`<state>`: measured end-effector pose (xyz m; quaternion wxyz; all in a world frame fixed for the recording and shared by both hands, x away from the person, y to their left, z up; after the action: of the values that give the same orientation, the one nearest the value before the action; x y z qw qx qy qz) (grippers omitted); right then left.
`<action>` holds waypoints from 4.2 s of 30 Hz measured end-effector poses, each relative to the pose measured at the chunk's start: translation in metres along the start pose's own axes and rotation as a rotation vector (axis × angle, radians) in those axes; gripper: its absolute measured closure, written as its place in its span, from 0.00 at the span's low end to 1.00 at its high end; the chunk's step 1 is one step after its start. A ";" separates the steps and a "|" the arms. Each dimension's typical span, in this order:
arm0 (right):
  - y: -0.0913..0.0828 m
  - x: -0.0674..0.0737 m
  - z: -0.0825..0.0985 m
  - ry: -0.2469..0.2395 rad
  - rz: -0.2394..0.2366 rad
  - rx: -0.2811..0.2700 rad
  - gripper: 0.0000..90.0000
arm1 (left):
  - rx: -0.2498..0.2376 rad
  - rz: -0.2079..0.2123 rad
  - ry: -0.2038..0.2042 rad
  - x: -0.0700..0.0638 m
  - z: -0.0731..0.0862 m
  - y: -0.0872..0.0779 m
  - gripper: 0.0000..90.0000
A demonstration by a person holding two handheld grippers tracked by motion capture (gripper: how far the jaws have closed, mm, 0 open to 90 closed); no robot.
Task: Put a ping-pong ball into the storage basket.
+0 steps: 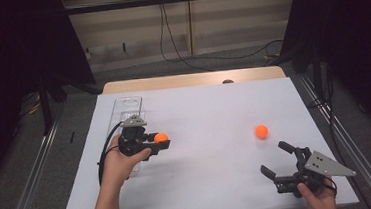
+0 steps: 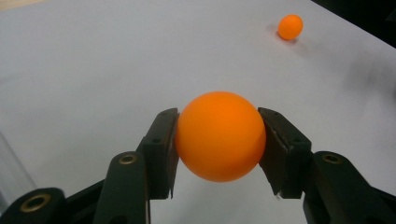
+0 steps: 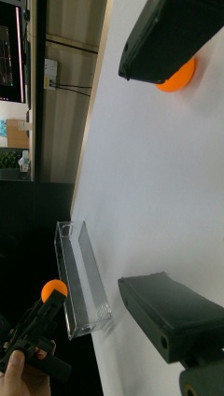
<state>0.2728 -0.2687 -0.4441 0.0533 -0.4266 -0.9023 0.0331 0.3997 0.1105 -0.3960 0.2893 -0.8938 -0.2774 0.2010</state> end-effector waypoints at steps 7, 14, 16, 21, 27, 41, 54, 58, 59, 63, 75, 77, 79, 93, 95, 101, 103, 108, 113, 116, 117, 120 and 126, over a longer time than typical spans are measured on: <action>0.000 0.000 0.000 0.001 -0.001 -0.001 0.01 | -0.005 -0.013 0.001 0.003 0.000 -0.005 0.57; 0.000 0.000 0.000 0.000 -0.001 0.001 0.01 | -0.007 -0.029 -0.004 0.006 0.000 -0.008 0.57; 0.000 0.000 0.000 0.000 -0.002 0.001 0.01 | -0.007 -0.032 -0.004 0.007 0.001 -0.008 0.57; 0.000 0.000 0.000 0.000 -0.001 0.000 0.01 | -0.008 -0.040 -0.005 0.009 0.001 -0.010 0.57; 0.000 0.000 0.000 0.000 -0.001 0.001 0.01 | -0.004 -0.059 -0.007 0.012 0.002 -0.012 0.57; 0.000 0.001 0.000 -0.001 -0.004 0.001 0.01 | -0.011 -0.070 -0.017 0.018 0.004 -0.015 0.57; 0.000 0.001 0.000 -0.001 -0.004 0.000 0.01 | -0.014 -0.084 -0.030 0.022 0.005 -0.018 0.57; 0.000 0.001 0.000 -0.001 -0.004 0.001 0.01 | -0.016 -0.088 -0.032 0.025 0.006 -0.020 0.57; 0.000 0.001 0.000 -0.001 -0.004 0.001 0.01 | -0.016 -0.090 -0.026 0.025 0.005 -0.020 0.57; 0.000 0.001 0.000 -0.002 -0.003 0.002 0.01 | -0.020 -0.090 -0.036 0.026 0.006 -0.022 0.57; 0.000 0.001 0.000 -0.003 -0.003 0.002 0.01 | -0.033 -0.108 -0.046 0.034 0.007 -0.027 0.57; 0.000 0.001 0.000 -0.002 -0.003 0.001 0.01 | -0.034 -0.109 -0.050 0.034 0.008 -0.028 0.57; 0.000 0.001 0.000 -0.002 -0.002 0.001 0.01 | -0.035 -0.110 -0.049 0.035 0.008 -0.028 0.57; 0.000 0.000 0.000 -0.002 -0.002 0.004 0.01 | -0.040 -0.132 -0.063 0.042 0.011 -0.031 0.57; 0.000 0.000 0.000 -0.002 -0.003 0.003 0.01 | -0.042 -0.136 -0.064 0.043 0.011 -0.032 0.57; 0.000 0.000 0.000 -0.001 -0.002 0.003 0.01 | -0.039 -0.163 -0.064 0.047 0.012 -0.036 0.57; 0.000 0.000 0.000 0.000 -0.002 0.003 0.01 | -0.042 -0.166 -0.065 0.048 0.013 -0.037 0.57; 0.001 0.000 0.000 -0.002 -0.003 0.003 0.01 | -0.047 -0.178 -0.066 0.050 0.013 -0.039 0.57; 0.000 0.000 0.000 0.000 -0.003 0.003 0.01 | -0.051 -0.190 -0.073 0.053 0.014 -0.042 0.57; 0.001 0.000 0.000 0.001 -0.002 0.004 0.01 | -0.058 -0.192 -0.078 0.054 0.014 -0.044 0.57; 0.001 0.000 0.000 0.001 -0.002 0.004 0.01 | -0.058 -0.192 -0.078 0.054 0.014 -0.045 0.57; 0.001 0.000 0.000 -0.001 -0.003 0.004 0.01 | -0.059 -0.199 -0.080 0.056 0.015 -0.046 0.57; 0.000 0.000 0.000 0.000 -0.003 0.003 0.01 | -0.061 -0.220 -0.089 0.059 0.017 -0.048 0.57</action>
<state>0.2730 -0.2683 -0.4444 0.0540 -0.4253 -0.9028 0.0346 0.4182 0.1861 -0.3903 0.2697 -0.8567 -0.3922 0.1990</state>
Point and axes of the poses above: each handheld gripper's, and its own axes: y roughly forward along the jaws, z roughly out of its underside, x roughly to its left, the point moved 5 cm from there along y, roughly forward along the jaws, and after that the axes turned 2 degrees about -z, right-handed, at the moved point
